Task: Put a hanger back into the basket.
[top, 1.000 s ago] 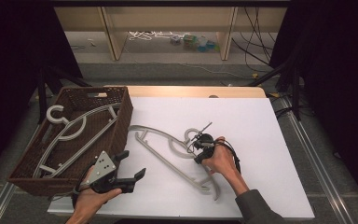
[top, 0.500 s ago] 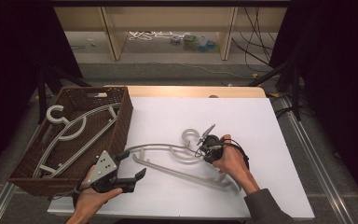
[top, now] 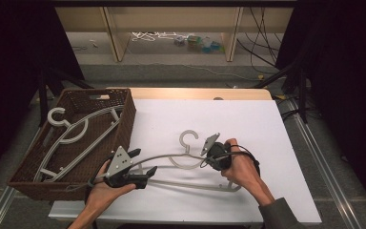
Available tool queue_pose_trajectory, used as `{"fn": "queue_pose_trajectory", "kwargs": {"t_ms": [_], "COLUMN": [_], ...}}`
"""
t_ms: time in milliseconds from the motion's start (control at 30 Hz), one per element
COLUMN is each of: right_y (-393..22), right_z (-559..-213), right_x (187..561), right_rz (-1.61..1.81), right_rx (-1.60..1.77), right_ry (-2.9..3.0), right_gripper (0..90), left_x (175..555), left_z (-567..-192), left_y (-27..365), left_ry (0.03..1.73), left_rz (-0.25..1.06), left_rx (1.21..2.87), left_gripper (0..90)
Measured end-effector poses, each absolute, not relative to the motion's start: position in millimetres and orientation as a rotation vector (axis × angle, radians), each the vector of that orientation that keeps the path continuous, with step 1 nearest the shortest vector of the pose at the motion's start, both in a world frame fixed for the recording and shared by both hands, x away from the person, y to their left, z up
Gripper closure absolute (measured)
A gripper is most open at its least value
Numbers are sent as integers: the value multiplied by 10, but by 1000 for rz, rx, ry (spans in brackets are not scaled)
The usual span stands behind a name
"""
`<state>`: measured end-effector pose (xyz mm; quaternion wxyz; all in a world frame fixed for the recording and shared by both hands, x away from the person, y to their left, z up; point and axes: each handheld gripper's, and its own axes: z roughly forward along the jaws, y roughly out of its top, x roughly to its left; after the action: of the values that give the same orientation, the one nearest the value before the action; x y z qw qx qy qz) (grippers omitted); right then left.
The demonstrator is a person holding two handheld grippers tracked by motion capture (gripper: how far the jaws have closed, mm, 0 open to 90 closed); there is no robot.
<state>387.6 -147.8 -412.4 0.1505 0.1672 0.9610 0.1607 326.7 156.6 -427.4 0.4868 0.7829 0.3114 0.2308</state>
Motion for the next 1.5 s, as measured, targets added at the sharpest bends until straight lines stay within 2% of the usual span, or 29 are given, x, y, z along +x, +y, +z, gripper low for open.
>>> {"fn": "queue_pose_trajectory", "kwargs": {"t_ms": [267, 600, 833, 900, 933, 1033, 1133, 1267, 1500], "right_y": [-1514, -1594, -1623, -1610, -1619, -1612, -1603, -1601, -1598], "right_z": [-3953, -3854, -3828, -3829, -3817, -3806, -3806, -3801, -3806], "right_x": [3711, 3566, 3510, 3484, 3488, 3476, 3461, 3459, 3454], "right_rz": [480, 487, 481, 504, 483, 486, 490, 489, 486], "right_rx": [418, 376, 348, 372, 349, 334, 341, 317, 267], "right_ry": [2727, 2699, 2700, 2700, 2700, 2698, 2695, 2691, 2691], "right_gripper": [825, 825, 825, 825, 825, 825, 825, 824, 822], "left_x": [3433, 3563, 3650, 3688, 3690, 3681, 3701, 3696, 3656], "left_z": [-4234, -4123, -4133, -4147, -4155, -4175, -4174, -4182, -4143], "left_y": [1339, 974, 751, 711, 691, 664, 666, 659, 675], "left_ry": [747, 666, 644, 591, 592, 615, 571, 499, 379], "left_rz": [511, 464, 419, 426, 428, 388, 398, 371, 389], "left_rx": [2067, 2160, 2246, 2269, 2274, 2283, 2298, 2325, 2387], "left_gripper": [226, 268, 333, 384, 388, 473, 540, 674, 755]}}
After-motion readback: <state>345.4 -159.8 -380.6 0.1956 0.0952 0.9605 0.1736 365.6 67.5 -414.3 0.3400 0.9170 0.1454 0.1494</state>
